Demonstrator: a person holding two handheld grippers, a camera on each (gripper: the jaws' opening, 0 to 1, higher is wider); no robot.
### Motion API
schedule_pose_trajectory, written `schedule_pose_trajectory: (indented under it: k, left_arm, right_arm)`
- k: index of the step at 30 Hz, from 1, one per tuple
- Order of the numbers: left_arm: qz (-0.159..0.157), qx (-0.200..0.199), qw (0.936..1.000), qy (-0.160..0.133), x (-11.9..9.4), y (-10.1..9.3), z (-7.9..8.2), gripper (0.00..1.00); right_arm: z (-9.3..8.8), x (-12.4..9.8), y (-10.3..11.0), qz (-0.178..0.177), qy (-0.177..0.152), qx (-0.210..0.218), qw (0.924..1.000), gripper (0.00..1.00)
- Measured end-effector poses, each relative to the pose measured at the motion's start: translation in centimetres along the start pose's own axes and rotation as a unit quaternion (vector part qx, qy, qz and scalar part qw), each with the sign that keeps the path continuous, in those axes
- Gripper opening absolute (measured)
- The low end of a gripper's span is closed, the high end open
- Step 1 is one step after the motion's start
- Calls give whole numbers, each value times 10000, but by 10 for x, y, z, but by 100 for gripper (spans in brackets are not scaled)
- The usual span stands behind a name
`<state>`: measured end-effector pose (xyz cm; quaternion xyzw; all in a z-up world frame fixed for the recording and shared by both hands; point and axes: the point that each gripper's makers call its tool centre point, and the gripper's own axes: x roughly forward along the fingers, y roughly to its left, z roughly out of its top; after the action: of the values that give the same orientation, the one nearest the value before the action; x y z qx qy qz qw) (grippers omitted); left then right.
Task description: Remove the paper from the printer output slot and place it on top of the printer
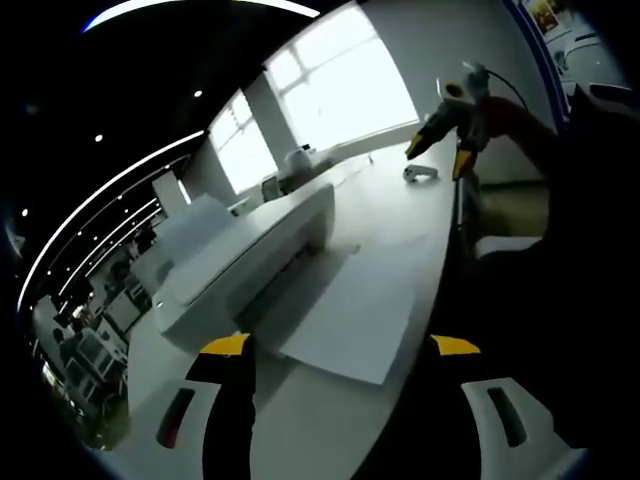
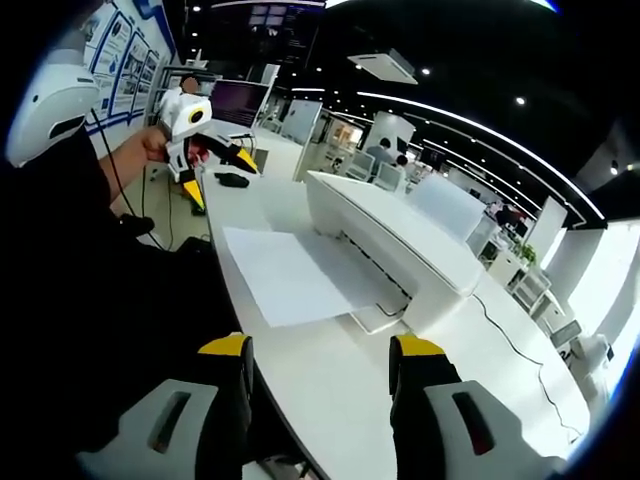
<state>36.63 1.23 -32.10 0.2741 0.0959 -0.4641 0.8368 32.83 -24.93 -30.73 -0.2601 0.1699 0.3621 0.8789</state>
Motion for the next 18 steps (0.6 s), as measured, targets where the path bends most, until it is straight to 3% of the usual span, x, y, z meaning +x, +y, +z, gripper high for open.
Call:
schedule_pose_trajectory:
  k: [18]
  left_arm:
    - [-71,-24,10000,28,4,-1,-2,72]
  right_arm:
    - [3,3,6,78,19,-68,9999,50]
